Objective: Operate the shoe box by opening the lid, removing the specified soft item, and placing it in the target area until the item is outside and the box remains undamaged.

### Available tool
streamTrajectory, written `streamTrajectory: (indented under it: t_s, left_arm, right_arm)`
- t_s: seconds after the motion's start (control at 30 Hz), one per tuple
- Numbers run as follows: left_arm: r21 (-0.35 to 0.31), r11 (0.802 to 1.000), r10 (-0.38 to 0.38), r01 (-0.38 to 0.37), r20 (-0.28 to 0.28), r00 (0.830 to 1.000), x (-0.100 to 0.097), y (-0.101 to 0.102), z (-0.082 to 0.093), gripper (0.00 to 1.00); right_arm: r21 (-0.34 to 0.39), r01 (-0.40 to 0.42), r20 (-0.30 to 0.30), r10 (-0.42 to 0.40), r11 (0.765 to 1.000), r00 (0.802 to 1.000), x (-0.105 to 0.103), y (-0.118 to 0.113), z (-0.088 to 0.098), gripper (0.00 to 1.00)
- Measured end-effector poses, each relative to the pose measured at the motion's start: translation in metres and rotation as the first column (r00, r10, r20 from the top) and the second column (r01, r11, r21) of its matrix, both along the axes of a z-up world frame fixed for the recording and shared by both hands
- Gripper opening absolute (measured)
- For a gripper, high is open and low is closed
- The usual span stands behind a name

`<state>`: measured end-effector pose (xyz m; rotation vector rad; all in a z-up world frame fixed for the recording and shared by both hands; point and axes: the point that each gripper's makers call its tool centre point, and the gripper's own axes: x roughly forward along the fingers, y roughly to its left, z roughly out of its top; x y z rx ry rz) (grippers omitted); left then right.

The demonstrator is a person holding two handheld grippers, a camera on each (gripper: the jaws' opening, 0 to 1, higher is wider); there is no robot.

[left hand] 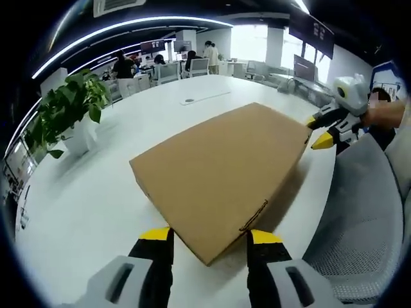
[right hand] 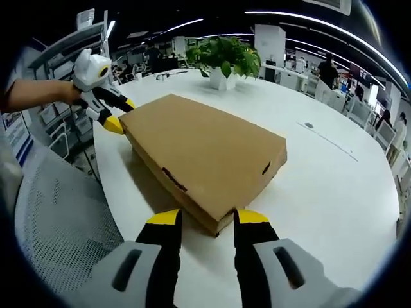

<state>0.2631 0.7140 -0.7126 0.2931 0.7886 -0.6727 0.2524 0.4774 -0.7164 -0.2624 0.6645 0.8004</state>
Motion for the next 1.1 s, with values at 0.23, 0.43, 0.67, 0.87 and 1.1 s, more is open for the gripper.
streamTrajectory:
  t_s: [0.23, 0.43, 0.67, 0.87, 1.1]
  left_arm:
    - [0.022, 1.000, 0.000, 0.000, 0.003, 1.000, -0.002, -0.002, 0.001, 0.46]
    - [0.014, 1.000, 0.015, -0.015, 0.010, 1.000, -0.004, 0.000, 0.003, 0.44]
    - [-0.003, 1.000, 0.016, -0.016, -0.006, 1.000, -0.015, 0.002, 0.007, 0.43]
    - [-0.025, 0.999, 0.031, -0.031, -0.001, 1.000, -0.021, 0.001, 0.014, 0.44]
    - [-0.029, 0.999, 0.046, -0.045, 0.013, 0.999, -0.019, 0.002, 0.026, 0.43]
  right_arm:
    - [0.013, 0.019, 0.027, -0.020, 1.000, 0.999, 0.002, -0.003, 0.000, 0.25]
    - [0.047, 0.039, 0.024, -0.040, 0.998, 0.999, 0.004, -0.005, 0.003, 0.24]
    - [0.063, 0.037, 0.022, -0.039, 0.997, 0.999, 0.002, -0.003, 0.006, 0.27]
    - [0.089, 0.047, 0.028, -0.049, 0.995, 0.998, 0.001, -0.003, 0.015, 0.27]
    - [0.106, 0.043, 0.038, -0.047, 0.993, 0.998, 0.001, -0.003, 0.026, 0.28]
